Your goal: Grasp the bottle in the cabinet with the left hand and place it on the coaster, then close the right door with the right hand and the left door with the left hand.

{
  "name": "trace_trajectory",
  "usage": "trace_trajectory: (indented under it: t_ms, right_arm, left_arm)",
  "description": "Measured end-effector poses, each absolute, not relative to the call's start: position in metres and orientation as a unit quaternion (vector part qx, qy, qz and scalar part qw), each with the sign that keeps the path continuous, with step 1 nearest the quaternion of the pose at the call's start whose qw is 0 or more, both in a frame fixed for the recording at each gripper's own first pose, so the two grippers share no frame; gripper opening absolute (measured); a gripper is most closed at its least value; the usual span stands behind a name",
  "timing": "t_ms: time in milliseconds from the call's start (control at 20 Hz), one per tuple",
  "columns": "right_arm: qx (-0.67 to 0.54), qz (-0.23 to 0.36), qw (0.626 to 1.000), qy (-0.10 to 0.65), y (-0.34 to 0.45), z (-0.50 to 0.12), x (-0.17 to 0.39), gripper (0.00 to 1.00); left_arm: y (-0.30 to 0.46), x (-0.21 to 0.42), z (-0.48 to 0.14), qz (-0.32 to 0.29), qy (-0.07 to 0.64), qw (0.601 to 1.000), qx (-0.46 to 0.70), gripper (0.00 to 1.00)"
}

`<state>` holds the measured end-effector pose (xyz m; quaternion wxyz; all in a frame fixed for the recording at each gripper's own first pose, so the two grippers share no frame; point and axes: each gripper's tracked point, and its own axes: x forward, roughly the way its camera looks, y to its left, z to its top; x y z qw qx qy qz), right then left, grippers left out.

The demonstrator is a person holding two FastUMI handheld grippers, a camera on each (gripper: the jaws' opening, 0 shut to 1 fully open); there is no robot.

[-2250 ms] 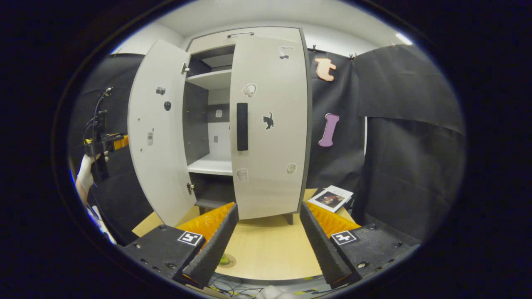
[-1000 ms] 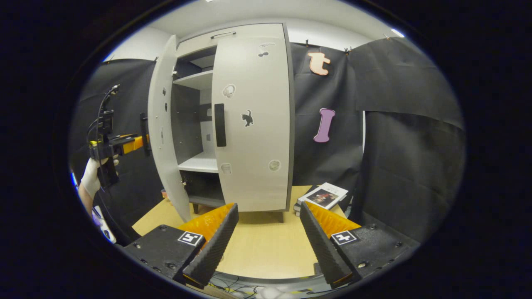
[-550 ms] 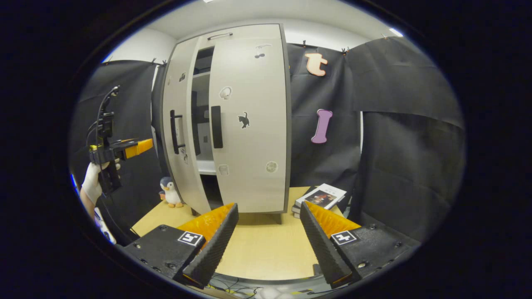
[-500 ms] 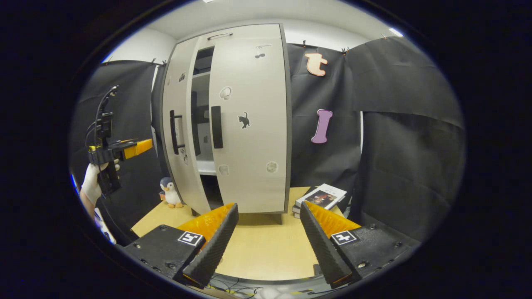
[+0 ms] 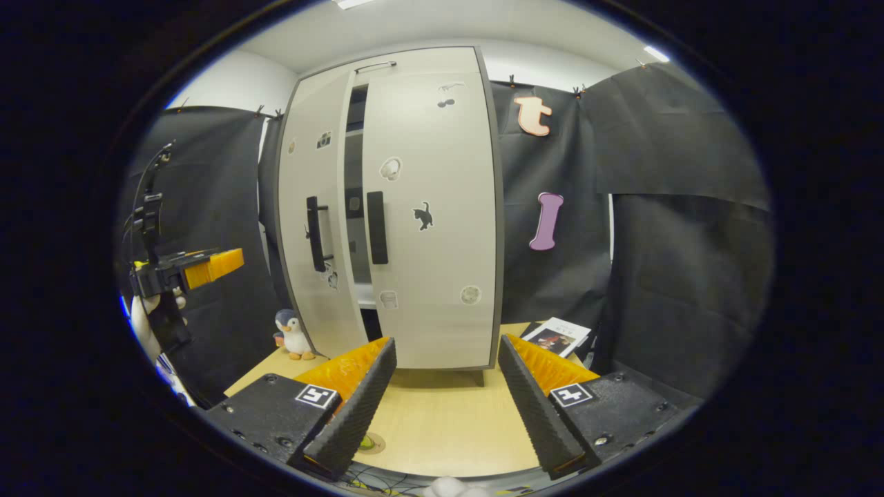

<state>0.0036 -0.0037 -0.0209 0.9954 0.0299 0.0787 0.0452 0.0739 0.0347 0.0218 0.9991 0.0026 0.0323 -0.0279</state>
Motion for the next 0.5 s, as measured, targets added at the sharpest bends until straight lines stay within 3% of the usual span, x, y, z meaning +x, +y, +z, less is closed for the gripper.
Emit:
trace_trajectory:
  t_ms: [500]
  right_arm:
    - [0.037, 0.049, 0.997, 0.054, 0.023, -0.010, 0.006, 0.97]
  left_arm:
    - [0.061, 0.013, -0.010, 0.019, 0.061, 0.998, -0.018, 0.98]
